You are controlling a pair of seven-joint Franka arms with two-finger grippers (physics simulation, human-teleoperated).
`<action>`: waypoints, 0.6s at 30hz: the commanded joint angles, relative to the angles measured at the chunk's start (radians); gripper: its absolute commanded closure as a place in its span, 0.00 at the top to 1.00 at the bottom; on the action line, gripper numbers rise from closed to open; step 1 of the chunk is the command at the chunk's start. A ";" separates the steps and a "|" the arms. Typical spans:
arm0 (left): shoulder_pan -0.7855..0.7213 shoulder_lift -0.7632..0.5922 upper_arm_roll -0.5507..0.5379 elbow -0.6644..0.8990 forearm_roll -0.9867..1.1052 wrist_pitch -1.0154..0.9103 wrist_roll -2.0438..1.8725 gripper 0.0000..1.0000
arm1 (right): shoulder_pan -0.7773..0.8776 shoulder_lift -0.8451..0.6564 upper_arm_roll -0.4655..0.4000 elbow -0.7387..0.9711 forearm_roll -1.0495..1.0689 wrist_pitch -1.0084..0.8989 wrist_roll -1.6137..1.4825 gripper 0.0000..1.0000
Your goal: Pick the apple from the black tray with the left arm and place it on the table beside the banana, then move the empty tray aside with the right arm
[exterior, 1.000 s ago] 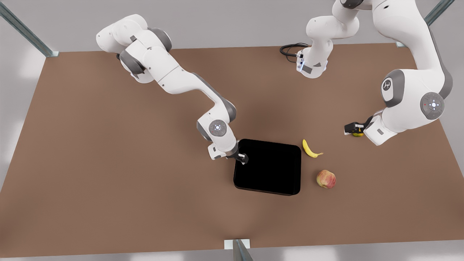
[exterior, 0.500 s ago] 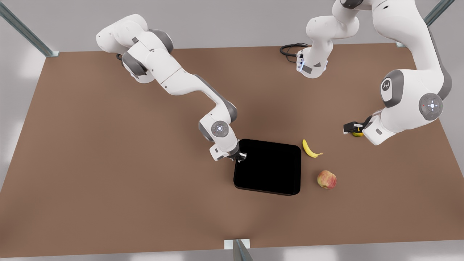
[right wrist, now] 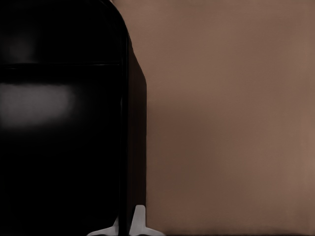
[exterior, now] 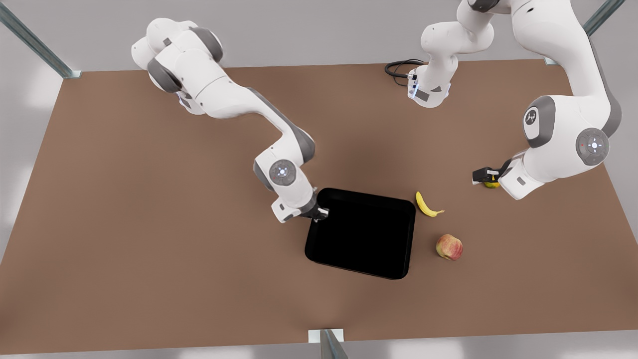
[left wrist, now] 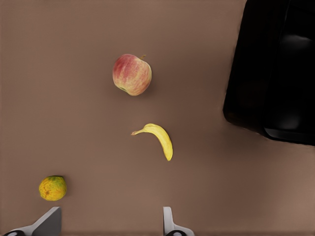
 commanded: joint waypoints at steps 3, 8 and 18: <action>0.000 -0.001 0.000 0.001 0.000 -0.001 -0.017 1.00 | -0.083 -0.096 0.007 0.000 0.000 -0.338 -0.329 0.21; -0.002 0.005 -0.002 0.010 -0.002 -0.001 -0.061 1.00 | -0.261 -0.200 0.005 0.000 0.000 -0.571 -0.668 0.21; -0.011 0.007 -0.003 0.010 -0.002 -0.001 -0.089 1.00 | -0.611 -0.268 -0.003 0.001 -0.009 -0.692 -1.381 0.21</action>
